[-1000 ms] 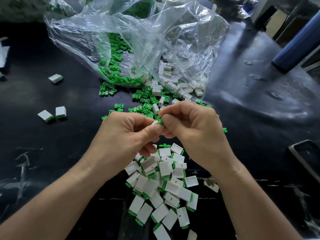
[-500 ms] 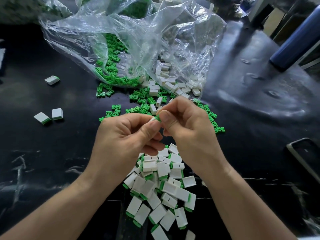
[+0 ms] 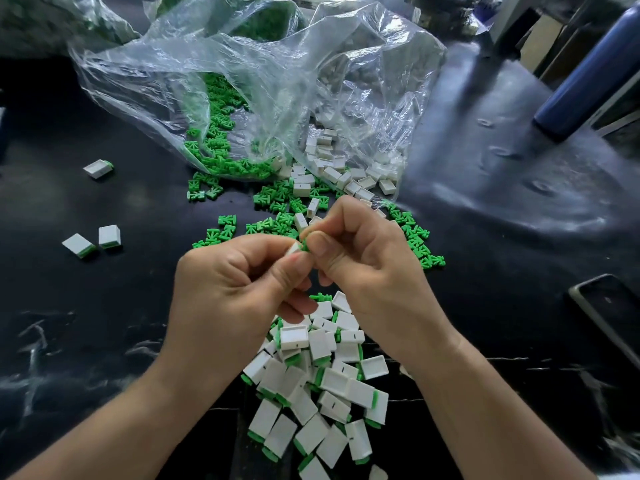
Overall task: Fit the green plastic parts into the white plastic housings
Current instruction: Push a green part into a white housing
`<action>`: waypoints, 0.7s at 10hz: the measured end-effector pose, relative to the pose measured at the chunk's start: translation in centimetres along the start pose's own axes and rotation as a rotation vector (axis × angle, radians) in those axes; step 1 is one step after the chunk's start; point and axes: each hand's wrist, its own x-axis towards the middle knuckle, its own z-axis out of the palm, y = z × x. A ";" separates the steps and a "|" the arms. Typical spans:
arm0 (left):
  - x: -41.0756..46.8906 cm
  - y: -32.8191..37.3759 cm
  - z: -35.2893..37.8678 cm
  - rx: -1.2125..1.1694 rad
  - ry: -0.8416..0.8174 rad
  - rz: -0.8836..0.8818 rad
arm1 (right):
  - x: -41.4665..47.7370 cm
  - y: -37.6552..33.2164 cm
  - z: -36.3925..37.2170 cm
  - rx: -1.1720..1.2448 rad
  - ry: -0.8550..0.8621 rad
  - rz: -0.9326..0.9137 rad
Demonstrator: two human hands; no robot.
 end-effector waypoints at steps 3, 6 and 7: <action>0.8 -0.1 -0.6 0.007 -0.059 0.020 | 0.0 -0.2 -0.4 0.204 0.033 0.044; 1.2 -0.3 -1.1 0.132 -0.065 0.203 | 0.2 -0.4 -0.7 0.315 -0.136 0.389; 1.4 0.1 -0.8 0.154 -0.083 0.193 | 0.1 -0.7 -0.3 0.430 -0.249 0.410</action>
